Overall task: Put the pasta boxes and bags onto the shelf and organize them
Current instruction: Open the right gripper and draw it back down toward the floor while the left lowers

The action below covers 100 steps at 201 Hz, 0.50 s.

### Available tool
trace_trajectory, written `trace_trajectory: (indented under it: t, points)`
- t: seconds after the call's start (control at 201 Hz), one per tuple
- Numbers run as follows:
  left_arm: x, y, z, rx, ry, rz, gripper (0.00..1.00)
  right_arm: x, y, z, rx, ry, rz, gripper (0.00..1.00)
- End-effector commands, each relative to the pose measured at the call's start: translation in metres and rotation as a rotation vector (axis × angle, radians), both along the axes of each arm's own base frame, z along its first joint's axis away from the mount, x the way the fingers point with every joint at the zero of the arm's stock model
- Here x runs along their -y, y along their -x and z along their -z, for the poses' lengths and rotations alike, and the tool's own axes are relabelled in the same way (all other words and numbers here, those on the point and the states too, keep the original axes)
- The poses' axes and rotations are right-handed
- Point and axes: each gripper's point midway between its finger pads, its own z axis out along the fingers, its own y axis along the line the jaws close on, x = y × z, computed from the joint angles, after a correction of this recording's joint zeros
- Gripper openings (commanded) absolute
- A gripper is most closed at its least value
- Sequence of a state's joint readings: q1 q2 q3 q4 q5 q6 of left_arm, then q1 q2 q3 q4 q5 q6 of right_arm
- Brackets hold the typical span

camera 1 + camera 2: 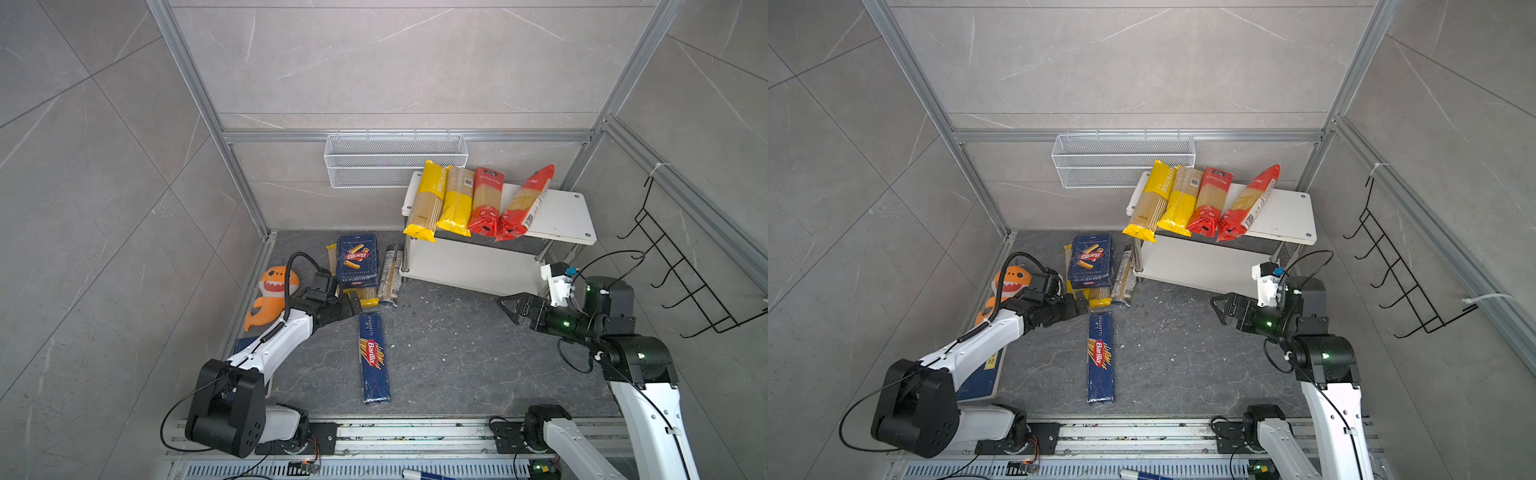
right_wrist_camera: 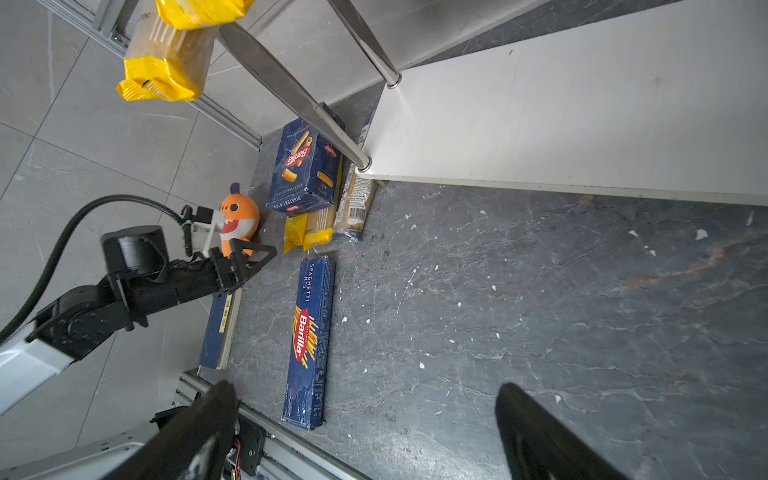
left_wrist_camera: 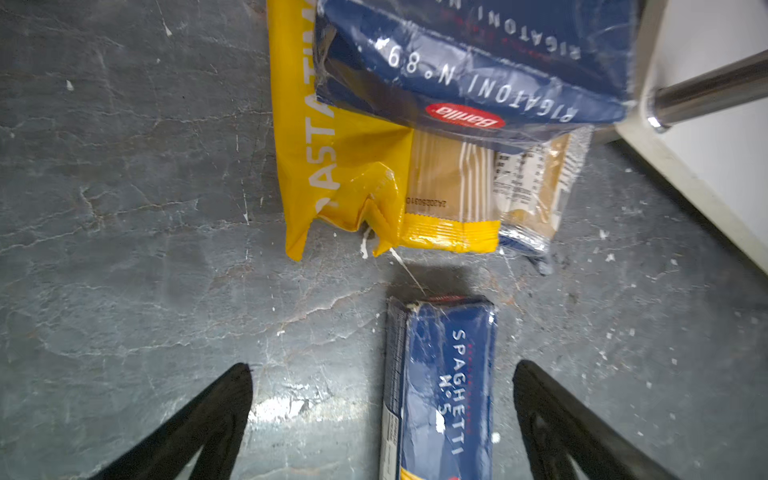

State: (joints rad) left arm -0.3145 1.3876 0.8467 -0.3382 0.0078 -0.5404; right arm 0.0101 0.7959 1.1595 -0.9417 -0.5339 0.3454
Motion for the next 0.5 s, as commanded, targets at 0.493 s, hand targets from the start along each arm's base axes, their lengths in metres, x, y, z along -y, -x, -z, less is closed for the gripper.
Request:
trace_trajectory:
  t: [0.493]
  points:
    - [-0.014,-0.074,0.023,0.129,-0.155,-0.107,0.96,-0.006,-0.013,0.001,0.024,-0.011,-0.039,0.97]
